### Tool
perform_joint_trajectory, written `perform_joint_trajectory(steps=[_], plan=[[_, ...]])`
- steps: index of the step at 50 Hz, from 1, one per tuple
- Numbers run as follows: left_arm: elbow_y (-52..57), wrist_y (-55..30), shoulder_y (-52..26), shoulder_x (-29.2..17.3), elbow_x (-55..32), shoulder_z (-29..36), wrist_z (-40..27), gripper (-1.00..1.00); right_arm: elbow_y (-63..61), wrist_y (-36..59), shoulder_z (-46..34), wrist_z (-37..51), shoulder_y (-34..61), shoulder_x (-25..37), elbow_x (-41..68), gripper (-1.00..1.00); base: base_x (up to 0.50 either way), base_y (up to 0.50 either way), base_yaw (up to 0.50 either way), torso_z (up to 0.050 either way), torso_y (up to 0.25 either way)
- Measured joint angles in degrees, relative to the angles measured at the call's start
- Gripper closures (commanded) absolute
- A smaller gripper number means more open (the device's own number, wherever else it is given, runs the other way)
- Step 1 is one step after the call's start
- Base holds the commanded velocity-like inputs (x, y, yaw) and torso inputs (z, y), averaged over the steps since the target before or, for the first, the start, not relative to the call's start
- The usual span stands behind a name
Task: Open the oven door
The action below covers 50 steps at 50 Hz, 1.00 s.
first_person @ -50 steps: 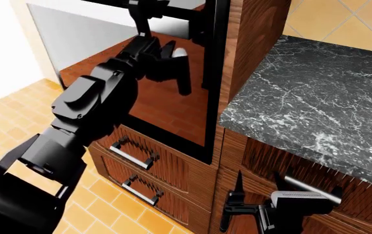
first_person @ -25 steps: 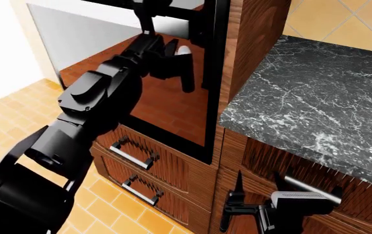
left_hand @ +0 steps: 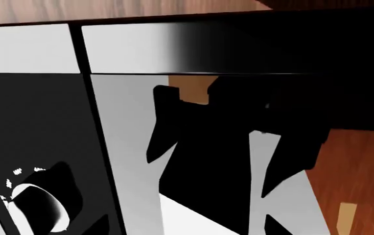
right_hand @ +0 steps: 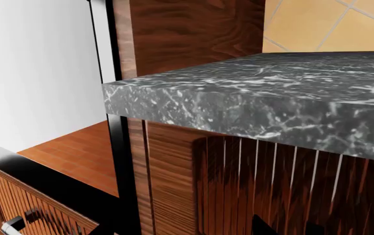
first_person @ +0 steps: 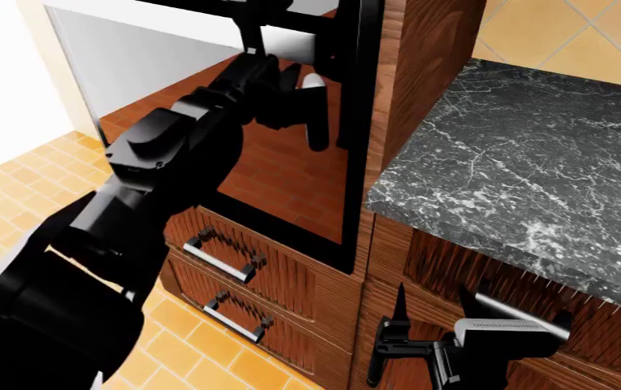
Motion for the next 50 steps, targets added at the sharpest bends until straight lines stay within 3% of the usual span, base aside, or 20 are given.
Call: perform_joint_trajectory(steps=[4, 5, 34, 50], plan=[[-1.4, 0.5, -0.5, 0.5, -0.6, 0.8, -0.4, -1.0, 0.0, 0.0, 0.0, 0.0, 0.0, 0.1, 0.1, -1.0, 0.0, 0.0, 0.0, 0.0, 0.0], [-1.7, 0.6, -0.6, 0.6, -0.8, 1.1, -0.5, 1.0, 0.0, 0.0, 0.0, 0.1, 0.0, 0.1, 0.1, -1.0, 0.0, 0.0, 0.0, 0.0, 0.0], [-3.0, 0.9, -1.8, 0.9, -6.8, 6.4, 0.6, 1.0, 0.0, -0.3, -0.5, 0.5, 0.1, 0.4, 0.3, -1.0, 0.0, 0.0, 0.0, 0.0, 0.001], [8.5, -5.4, 0.9, -3.5, -8.7, 8.1, 1.5, 1.0, 0.0, -0.4, -0.9, 0.8, 0.1, 0.5, 0.2, -1.0, 0.0, 0.0, 0.0, 0.0, 0.003]])
